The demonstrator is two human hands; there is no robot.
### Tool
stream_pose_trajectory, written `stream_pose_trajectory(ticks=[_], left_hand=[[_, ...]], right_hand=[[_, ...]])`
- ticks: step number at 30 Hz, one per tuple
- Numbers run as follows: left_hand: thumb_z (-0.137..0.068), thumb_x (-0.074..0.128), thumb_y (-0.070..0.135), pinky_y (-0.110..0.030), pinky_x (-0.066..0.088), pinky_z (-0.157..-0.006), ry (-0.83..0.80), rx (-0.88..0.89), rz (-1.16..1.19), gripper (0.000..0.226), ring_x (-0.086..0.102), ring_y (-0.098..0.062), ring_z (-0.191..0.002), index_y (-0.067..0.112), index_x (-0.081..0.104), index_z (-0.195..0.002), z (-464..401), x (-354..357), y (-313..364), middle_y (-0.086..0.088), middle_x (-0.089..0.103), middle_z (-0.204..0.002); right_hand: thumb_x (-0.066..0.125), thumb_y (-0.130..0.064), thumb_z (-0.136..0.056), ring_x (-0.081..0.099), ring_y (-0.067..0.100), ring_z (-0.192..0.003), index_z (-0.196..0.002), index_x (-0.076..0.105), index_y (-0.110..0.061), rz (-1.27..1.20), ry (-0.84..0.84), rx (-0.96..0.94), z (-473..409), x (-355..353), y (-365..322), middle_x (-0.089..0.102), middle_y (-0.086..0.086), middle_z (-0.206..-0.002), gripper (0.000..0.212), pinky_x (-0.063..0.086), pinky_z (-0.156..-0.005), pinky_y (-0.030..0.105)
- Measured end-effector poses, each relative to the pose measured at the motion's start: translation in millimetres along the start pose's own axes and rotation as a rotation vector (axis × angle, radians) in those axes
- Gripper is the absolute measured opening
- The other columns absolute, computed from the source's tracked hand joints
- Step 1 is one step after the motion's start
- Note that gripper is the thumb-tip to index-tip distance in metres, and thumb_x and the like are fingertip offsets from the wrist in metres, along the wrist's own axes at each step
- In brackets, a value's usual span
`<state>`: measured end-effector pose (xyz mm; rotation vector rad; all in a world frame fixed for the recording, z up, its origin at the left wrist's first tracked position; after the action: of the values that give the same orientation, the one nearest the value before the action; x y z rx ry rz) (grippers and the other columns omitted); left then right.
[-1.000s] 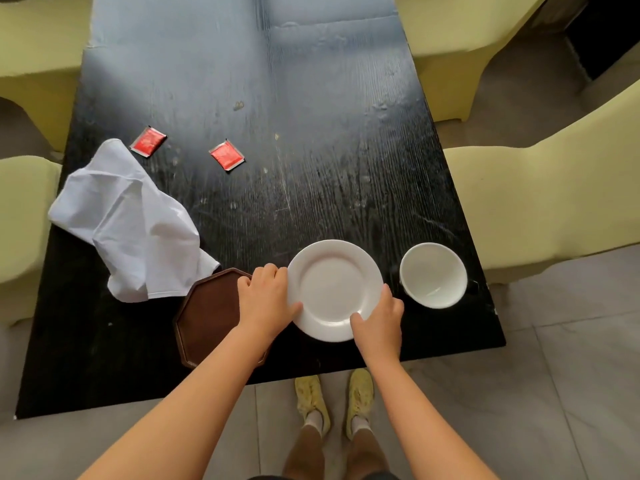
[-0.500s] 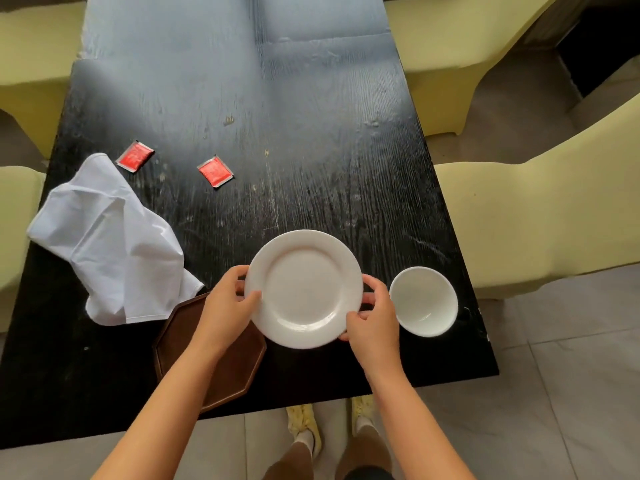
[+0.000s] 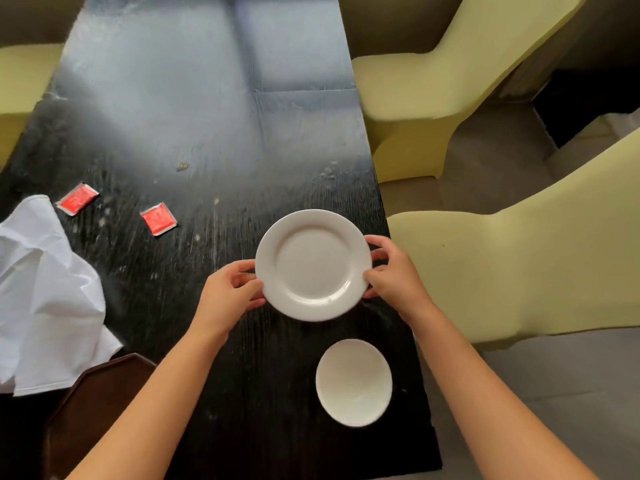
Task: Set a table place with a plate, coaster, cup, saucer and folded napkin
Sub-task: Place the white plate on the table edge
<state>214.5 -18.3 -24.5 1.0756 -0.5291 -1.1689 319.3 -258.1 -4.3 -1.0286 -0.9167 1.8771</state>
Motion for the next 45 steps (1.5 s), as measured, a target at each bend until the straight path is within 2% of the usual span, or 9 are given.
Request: stream_pose_trajectory(ticks=[5, 15, 17, 22, 24, 28, 34, 42, 45], left_hand=[[-0.083, 0.058, 0.001, -0.016, 0.052, -0.055, 0.05, -0.052, -0.047, 0.03, 0.069, -0.014, -0.082, 0.018, 0.061, -0.107, -35.9, 23.1, -9.9, -0.007, 0.071, -0.088], [-0.083, 0.056, 0.0, -0.017, 0.053, -0.057, 0.088, -0.132, -0.055, 0.029, 0.068, -0.018, -0.083, 0.02, 0.061, -0.104, -46.4, 33.1, -42.7, -0.009, 0.069, -0.088], [-0.083, 0.056, 0.0, -0.018, 0.053, -0.058, 0.096, -0.139, -0.056, 0.03, 0.068, -0.018, -0.084, 0.02, 0.061, -0.105, -47.0, 34.3, -47.2, -0.01, 0.069, -0.089], [-0.083, 0.054, 0.0, -0.021, 0.054, -0.059, 0.139, -0.1, -0.114, 0.036, 0.065, -0.017, -0.082, 0.016, 0.064, -0.114, -55.4, 35.4, -42.9, -0.008, 0.067, -0.087], [-0.082, 0.054, -0.001, -0.02, 0.053, -0.058, 0.159, -0.088, -0.131, 0.04, 0.064, -0.015, -0.078, 0.016, 0.064, -0.116, -59.0, 34.7, -39.5, -0.007, 0.066, -0.084], [-0.082, 0.059, 0.002, -0.021, 0.053, -0.058, 0.212, -0.108, -0.058, 0.043, 0.063, -0.012, -0.08, 0.013, 0.055, -0.124, -57.5, 31.7, -43.5, -0.003, 0.065, -0.086], [-0.081, 0.059, 0.0, -0.021, 0.054, -0.06, 0.224, -0.062, -0.059, 0.043, 0.067, -0.016, -0.08, 0.019, 0.06, -0.119, -52.9, 33.0, -44.5, -0.005, 0.068, -0.087], [-0.08, 0.057, -0.003, -0.017, 0.055, -0.058, 0.234, -0.033, -0.058, 0.048, 0.065, -0.008, -0.069, 0.017, 0.06, -0.124, -61.4, 38.4, -39.4, 0.0, 0.068, -0.077], [-0.081, 0.059, 0.0, -0.022, 0.056, -0.062, 0.231, -0.024, -0.092, 0.047, 0.068, -0.012, -0.07, 0.016, 0.057, -0.126, -59.8, 37.0, -38.0, -0.001, 0.069, -0.079]], right_hand=[[0.048, 0.012, -0.076, 0.062, 0.029, -0.08, -0.127, 0.048, -0.016, 0.033, -0.051, 0.012, -51.9, -1.2, 19.1, 0.056, 0.011, -0.101, 0.059, 0.058, -0.053, 0.038], [0.051, 0.01, -0.075, 0.061, 0.021, -0.073, -0.123, 0.05, -0.02, 0.136, -0.11, 0.033, -74.8, 4.9, 46.4, 0.055, 0.001, -0.09, 0.057, 0.055, -0.047, 0.026], [0.051, 0.01, -0.074, 0.059, 0.021, -0.07, -0.124, 0.05, -0.018, 0.171, -0.1, 0.011, -76.5, 4.9, 47.3, 0.054, 0.001, -0.09, 0.057, 0.057, -0.049, 0.032], [0.052, 0.007, -0.073, 0.06, 0.03, -0.072, -0.124, 0.052, -0.015, 0.269, -0.056, -0.042, -84.3, 3.7, 44.2, 0.057, 0.01, -0.099, 0.055, 0.055, -0.073, 0.05], [0.053, 0.005, -0.074, 0.06, 0.032, -0.078, -0.129, 0.051, -0.014, 0.307, -0.037, -0.067, -87.9, 3.9, 40.5, 0.057, 0.014, -0.104, 0.058, 0.054, -0.079, 0.049], [0.058, 0.0, -0.077, 0.055, 0.018, -0.073, -0.131, 0.05, -0.012, 0.367, 0.06, -0.11, -85.9, -3.3, 36.0, 0.055, 0.009, -0.107, 0.057, 0.045, -0.079, 0.026], [0.057, -0.001, -0.079, 0.063, 0.033, -0.074, -0.119, 0.061, -0.012, 0.301, 0.123, -0.064, -71.8, -5.3, 46.5, 0.064, 0.015, -0.091, 0.041, 0.053, -0.081, 0.048], [0.055, 0.0, -0.08, 0.063, 0.035, -0.076, -0.117, 0.063, -0.012, 0.274, 0.168, -0.048, -81.5, -8.4, 40.0, 0.065, 0.016, -0.092, 0.04, 0.052, -0.082, 0.049], [0.057, -0.003, -0.081, 0.062, 0.032, -0.078, -0.117, 0.062, -0.012, 0.325, 0.164, -0.054, -80.9, -9.3, 38.7, 0.064, 0.015, -0.097, 0.038, 0.051, -0.083, 0.039]])
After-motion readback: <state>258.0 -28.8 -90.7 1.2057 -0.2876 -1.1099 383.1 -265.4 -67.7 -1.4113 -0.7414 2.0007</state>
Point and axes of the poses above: each hand's wrist, its own z-axis away from the middle knuckle, its own x-axis out of the palm, y = z × x, the point moved 9 cm from there along -z, towards the middle knuckle
